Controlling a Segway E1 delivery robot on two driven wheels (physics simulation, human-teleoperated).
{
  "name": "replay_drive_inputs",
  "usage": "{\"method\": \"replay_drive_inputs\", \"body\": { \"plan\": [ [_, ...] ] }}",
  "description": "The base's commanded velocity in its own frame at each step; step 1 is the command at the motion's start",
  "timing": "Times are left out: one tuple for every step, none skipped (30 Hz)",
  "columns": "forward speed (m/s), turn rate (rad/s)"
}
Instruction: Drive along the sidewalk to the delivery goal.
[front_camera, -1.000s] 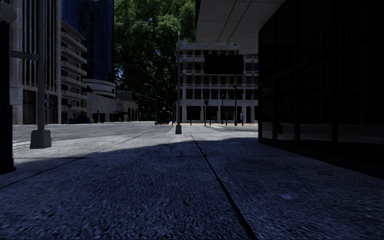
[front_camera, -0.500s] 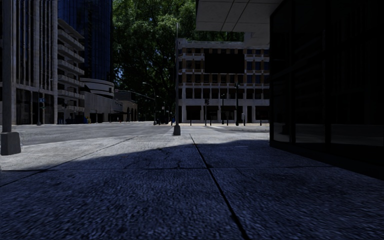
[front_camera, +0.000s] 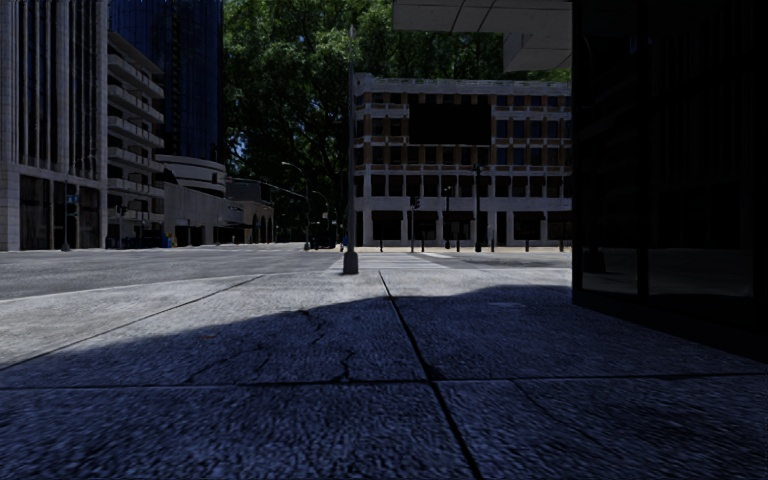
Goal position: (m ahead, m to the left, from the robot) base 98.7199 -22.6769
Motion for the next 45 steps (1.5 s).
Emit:
{"method": "replay_drive_inputs", "body": {
  "plan": [
    [2.00,0.00],
    [2.00,0.00],
    [2.00,0.00],
    [2.00,0.00],
    [2.00,0.00],
    [2.00,0.00],
    [2.00,0.00],
    [2.00,0.00],
    [2.00,0.00],
    [2.00,0.00],
    [2.00,0.00],
    [2.00,0.00],
    [2.00,0.00],
    [2.00,0.00],
    [2.00,0.00],
    [2.00,0.00],
    [2.00,0.00],
    [2.00,0.00],
    [2.00,0.00],
    [2.00,0.00],
    [2.00,0.00],
    [2.00,0.00],
    [2.00,0.00],
    [2.00,0.00],
    [2.00,0.00],
    [2.00,0.00],
    [2.00,0.00],
    [2.00,0.00],
    [2.00,0.00],
    [2.00,0.00],
    [2.00,0.00],
    [2.00,0.00],
    [2.00,0.00],
    [2.00,0.00],
    [2.00,0.00],
    [2.00,0.00],
    [2.00,0.00],
    [2.00,0.00],
    [2.00,0.00],
    [2.00,0.00],
    [2.00,0.00],
    [2.00,0.00],
    [2.00,0.00],
    [2.00,0.00],
    [2.00,0.00]
  ]
}}
